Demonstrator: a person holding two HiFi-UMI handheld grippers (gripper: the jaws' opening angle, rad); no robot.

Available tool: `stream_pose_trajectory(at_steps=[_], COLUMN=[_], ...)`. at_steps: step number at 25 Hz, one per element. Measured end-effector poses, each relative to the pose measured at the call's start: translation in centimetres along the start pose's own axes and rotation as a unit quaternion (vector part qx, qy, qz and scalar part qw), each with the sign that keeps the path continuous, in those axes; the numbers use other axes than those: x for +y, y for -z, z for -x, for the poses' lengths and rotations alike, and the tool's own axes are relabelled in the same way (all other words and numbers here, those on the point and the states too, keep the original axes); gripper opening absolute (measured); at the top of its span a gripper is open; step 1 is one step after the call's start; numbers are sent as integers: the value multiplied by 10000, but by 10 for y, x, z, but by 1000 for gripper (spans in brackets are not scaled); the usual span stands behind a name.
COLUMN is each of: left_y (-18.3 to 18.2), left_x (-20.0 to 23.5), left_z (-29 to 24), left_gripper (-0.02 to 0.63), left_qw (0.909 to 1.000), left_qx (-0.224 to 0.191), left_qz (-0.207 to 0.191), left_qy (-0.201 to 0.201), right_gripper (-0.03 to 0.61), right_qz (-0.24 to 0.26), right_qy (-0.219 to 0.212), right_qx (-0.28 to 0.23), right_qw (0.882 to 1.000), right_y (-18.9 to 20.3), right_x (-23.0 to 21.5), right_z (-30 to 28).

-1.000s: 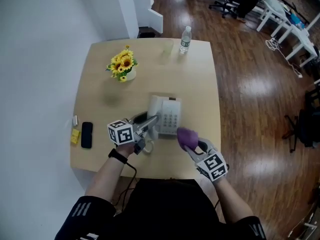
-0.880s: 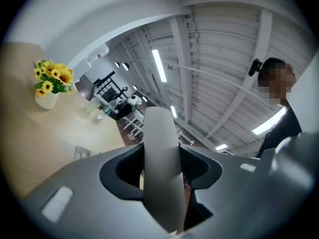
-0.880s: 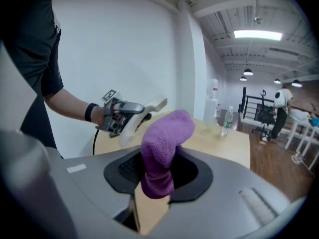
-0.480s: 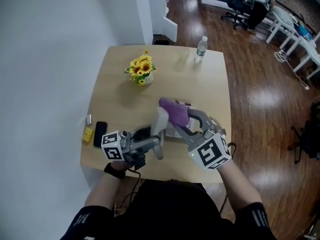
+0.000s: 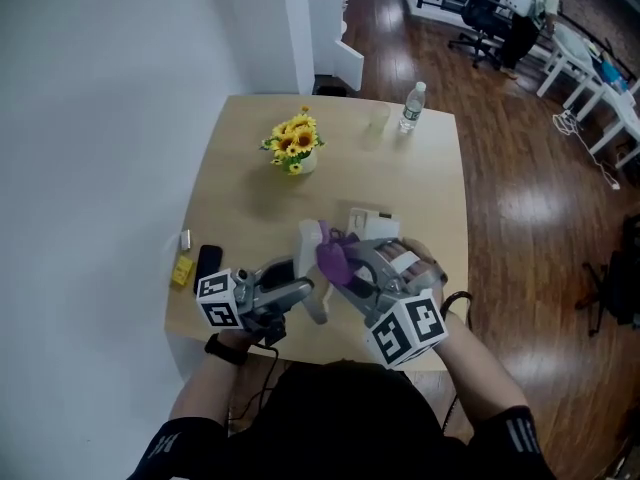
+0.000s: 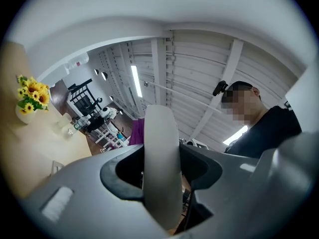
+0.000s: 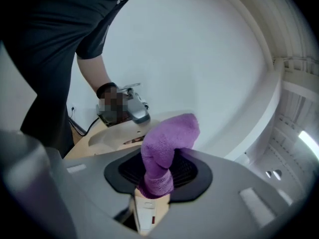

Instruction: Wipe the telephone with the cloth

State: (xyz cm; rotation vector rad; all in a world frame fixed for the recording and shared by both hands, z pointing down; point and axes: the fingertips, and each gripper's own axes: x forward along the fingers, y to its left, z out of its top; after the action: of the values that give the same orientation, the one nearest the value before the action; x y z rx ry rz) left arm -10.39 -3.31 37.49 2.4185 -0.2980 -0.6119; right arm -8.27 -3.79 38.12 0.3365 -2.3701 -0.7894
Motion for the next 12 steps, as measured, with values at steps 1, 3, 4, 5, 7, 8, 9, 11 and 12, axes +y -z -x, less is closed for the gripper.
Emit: stream_pose_trajectory(at_steps=[1,3,4,5,7,8,9,11,12], left_y=[-1,-1,1,2,1,-1,-2,-2,-3], left_x=[0,-4,-6,-8,-10,-11,-12,-12,-11], left_z=[1,1,0,-2,-5,-6,-7,-6,-4], left_gripper=[209,209,209,209,209,209,209,209,209], left_qw=[10000,10000,9999,9998,9997,9997,9997,9997,9998], left_qx=[-23,-2,36,72,69,32,-5,-53,-77], left_qz=[-1,2,-1,-9,-28,-38,-49,-62,-63], left_qy=[6,84,138,179,215,224,229,215,192], right_gripper=[127,129,127,127,129,127,127,127,127], right_qz=[-33,-233,-342,-405,-353,-296,-263,-239,-208], right_qy=[24,219,302,342,320,296,273,189,110], right_qx=[0,-31,-80,-136,-200,-207,-208,-199,-183], right_qw=[10000,9995,9989,9985,9987,9989,9991,9993,9996], right_y=[1,0,-2,-5,-12,-14,-16,-15,-13], right_x=[-2,-15,-23,-29,-31,-28,-25,-16,-10], right_z=[1,4,5,5,5,5,6,7,7])
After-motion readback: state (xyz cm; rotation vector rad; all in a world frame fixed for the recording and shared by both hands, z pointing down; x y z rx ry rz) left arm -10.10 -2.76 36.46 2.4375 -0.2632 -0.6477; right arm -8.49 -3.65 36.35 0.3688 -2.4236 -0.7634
